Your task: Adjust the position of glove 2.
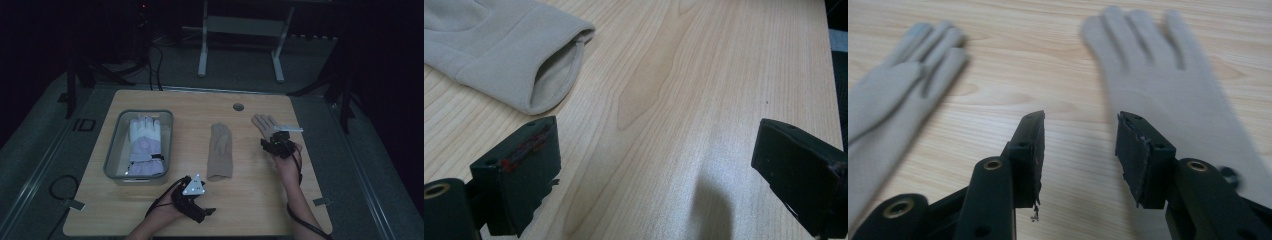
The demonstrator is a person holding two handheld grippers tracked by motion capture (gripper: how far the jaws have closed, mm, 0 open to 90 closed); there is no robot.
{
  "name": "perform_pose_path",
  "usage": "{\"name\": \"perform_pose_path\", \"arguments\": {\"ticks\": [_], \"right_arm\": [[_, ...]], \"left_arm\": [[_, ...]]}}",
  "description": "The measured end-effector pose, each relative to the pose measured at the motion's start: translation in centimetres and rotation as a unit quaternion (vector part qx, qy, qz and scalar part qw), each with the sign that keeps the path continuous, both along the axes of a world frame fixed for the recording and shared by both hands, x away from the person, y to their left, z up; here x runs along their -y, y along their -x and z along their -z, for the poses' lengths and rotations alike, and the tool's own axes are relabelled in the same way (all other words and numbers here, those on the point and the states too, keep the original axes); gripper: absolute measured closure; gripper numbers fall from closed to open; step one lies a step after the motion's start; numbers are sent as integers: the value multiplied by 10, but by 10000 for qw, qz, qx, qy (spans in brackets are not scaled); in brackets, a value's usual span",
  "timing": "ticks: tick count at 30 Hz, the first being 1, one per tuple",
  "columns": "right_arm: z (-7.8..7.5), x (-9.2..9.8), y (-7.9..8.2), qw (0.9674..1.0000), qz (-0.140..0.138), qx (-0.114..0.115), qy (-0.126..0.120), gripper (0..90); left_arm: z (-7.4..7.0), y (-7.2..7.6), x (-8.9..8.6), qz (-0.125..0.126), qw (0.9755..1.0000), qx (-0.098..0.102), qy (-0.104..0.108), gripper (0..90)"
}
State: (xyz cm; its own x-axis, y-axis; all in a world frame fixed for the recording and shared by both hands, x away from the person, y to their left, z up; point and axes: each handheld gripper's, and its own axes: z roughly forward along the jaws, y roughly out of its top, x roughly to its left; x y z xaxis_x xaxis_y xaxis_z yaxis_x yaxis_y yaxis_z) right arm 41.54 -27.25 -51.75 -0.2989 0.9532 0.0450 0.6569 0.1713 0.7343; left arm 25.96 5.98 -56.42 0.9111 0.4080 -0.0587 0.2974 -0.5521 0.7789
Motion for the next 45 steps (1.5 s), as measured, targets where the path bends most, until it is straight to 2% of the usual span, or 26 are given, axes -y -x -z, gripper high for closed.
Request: {"name": "perform_pose_path", "arguments": {"ticks": [4,9,13,21,26,33,35,36,39,43,45], "right_arm": [[1,22,-4,9999,65,32,71,539],[2,39,-10,9991,-167,46,382,567],[2,48,-15,9988,-333,103,337,555],[2,55,-27,9983,-416,140,374,496],[6,54,-36,9973,-567,110,442,461],[21,55,-44,9972,-594,-170,427,439],[29,53,-45,9962,-614,-297,538,432],[31,52,-44,9966,-618,-206,511,436],[33,51,-41,9967,-636,-67,504,506],[33,47,-36,9969,-647,-14,439,741],[33,44,-35,9978,-531,-44,391,789]], "left_arm": [[0,0,0,-1,10000,7,23,57],[0,0,0,13,10000,3,22,58],[0,0,0,2,10000,0,33,57],[0,-1,-1,5,10000,-14,41,57],[0,-1,0,17,10000,-7,46,57],[1,-1,-1,19,10000,-23,44,58],[1,-1,-1,19,10000,-32,49,57],[1,-1,-1,15,10000,-28,43,58],[1,-1,0,19,10000,-26,43,58],[1,-1,0,26,10000,-20,34,58],[1,-1,0,24,10000,-26,40,58]]}}
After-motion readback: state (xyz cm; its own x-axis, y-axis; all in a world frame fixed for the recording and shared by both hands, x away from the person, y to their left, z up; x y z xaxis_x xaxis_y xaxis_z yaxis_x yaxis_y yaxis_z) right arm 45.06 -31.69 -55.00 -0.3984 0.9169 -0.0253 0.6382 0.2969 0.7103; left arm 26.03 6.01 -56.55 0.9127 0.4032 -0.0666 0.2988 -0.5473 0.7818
